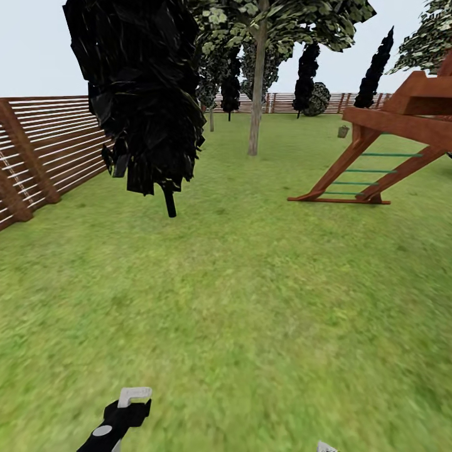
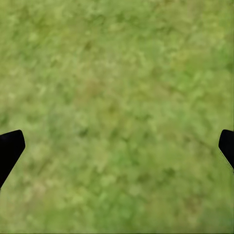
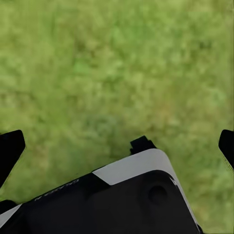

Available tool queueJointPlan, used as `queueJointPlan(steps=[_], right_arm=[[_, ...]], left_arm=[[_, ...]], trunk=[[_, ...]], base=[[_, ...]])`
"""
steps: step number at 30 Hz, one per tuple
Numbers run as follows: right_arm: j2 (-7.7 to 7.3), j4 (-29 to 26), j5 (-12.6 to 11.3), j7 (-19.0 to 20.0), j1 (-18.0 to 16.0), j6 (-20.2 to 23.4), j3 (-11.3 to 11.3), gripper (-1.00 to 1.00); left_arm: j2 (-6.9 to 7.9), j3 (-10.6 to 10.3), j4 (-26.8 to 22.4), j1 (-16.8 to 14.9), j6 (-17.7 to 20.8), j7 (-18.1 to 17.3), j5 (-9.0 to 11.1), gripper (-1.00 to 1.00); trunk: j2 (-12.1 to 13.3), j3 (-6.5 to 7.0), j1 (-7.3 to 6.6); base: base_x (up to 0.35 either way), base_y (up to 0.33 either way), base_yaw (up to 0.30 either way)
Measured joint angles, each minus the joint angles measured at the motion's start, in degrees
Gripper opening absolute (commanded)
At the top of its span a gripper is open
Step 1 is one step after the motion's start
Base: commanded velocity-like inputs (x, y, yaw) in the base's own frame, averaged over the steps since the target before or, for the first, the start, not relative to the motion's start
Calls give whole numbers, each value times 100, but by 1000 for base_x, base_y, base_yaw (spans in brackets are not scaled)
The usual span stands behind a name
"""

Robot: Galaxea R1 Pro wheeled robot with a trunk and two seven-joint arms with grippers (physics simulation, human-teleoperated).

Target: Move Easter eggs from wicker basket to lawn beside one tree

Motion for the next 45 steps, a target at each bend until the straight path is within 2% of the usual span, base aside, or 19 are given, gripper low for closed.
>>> queueJointPlan(steps=[5, 17, 24, 38, 41, 45], right_arm=[[-1, 69, 5, -6, 1, -216, -1, 100], [-10, 94, 2, -7, 1, -255, -10, 100], [-27, 90, -66, -6, 1, -266, -45, 100], [-10, 84, -70, -15, 2, -266, -40, 100], [-8, 85, -69, -15, 1, -266, -32, 100], [-8, 85, -69, -12, 1, -266, -26, 100]], left_arm=[[3, 5, 0, 0, 0, 1, 0, 100], [-13, -2, 0, 0, 0, 2, -3, 100], [-44, -5, 0, 0, 1, 10, -196, 100], [-68, 14, 0, 0, -28, 30, -235, 100], [-98, 17, 0, 0, -33, 210, -228, 100], [-166, 21, -1, 0, -48, 824, -184, 100]], trunk=[[0, 0, 0], [0, 0, 0], [0, 0, 0], [0, 0, 0], [0, 0, 0], [0, 0, 0]], base=[[336, 0, 0], [336, 0, 0], [336, 0, 0], [337, 0, -131], [337, 0, -14], [336, 0, -3]])
